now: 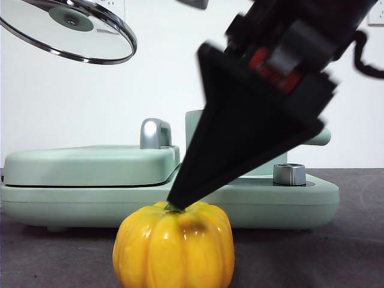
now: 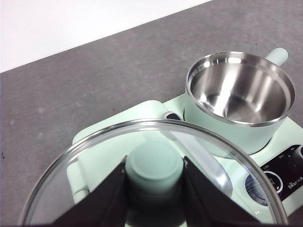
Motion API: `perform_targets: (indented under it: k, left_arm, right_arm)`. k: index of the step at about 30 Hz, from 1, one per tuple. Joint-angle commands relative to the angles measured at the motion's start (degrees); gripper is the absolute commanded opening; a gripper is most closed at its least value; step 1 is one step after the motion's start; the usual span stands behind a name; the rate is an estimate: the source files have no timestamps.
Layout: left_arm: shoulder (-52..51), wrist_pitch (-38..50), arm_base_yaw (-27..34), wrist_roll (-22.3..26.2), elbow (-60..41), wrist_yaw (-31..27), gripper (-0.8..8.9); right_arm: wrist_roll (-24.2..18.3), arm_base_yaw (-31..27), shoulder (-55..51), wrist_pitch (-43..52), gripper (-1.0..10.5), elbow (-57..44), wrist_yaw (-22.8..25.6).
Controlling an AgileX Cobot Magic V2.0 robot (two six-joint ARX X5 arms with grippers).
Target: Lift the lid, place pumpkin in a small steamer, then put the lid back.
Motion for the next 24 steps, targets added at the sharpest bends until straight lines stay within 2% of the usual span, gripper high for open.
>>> perform_targets:
  k: [1,15,19,24]
  left_arm:
    - [0.2,1.6,-0.2,-0.4,1.2,-0.2,0.10]
    - [0.2,1.6,-0.1,-0.2,1.2,-0.2,0.10]
    - [0.2,1.6,-0.1,-0.2,1.2,-0.2,0.10]
    - [0.2,1.6,-0.1,-0.2,1.2,-0.2,0.10]
  right_arm:
    - [-0.3,0.7,2.2,1.1,4.8,0.9,0.0]
    - [0.4,0.7,9.9,1.2,4.7,0.9,-0.2]
    - [0.7,0.7,9.7,1.3,2.9,0.9,-0.2]
    - [1.2,0.7,8.1,0.1,2.7,1.6,0.0]
